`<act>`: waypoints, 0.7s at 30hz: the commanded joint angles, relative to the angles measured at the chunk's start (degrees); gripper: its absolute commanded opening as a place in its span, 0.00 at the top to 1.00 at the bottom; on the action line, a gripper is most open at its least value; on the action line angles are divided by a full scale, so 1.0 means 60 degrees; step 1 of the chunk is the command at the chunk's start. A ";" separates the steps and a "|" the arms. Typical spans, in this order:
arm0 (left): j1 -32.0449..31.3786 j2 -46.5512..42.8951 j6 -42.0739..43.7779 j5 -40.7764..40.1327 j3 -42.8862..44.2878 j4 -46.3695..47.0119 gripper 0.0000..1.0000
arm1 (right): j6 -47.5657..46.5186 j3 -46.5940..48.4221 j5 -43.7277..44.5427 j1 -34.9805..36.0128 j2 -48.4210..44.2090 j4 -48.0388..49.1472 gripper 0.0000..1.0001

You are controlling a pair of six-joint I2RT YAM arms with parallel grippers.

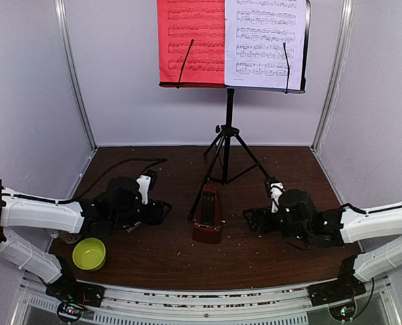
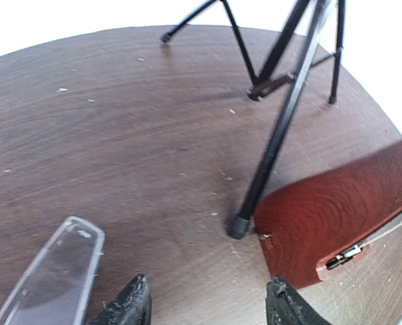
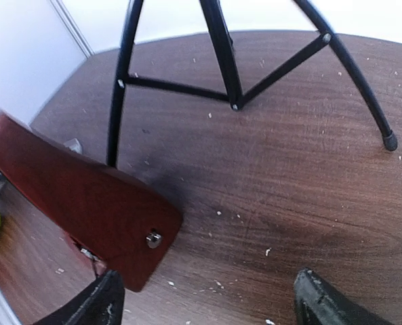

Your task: Set up the instrument practice props

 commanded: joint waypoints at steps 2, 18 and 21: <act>0.0707 -0.1033 0.0019 -0.0089 -0.0205 -0.0562 0.39 | -0.0327 0.0304 0.0065 -0.0324 -0.1706 -0.1078 0.09; 0.2097 -0.3348 0.1915 -0.0847 0.2547 -0.5175 0.17 | -0.2453 0.2408 -0.1870 -0.2442 -0.4401 -0.4216 0.00; 0.2104 -0.3344 0.1709 -0.0968 0.3148 -0.5924 0.02 | -0.2666 0.2628 -0.1951 -0.2727 -0.4601 -0.4659 0.00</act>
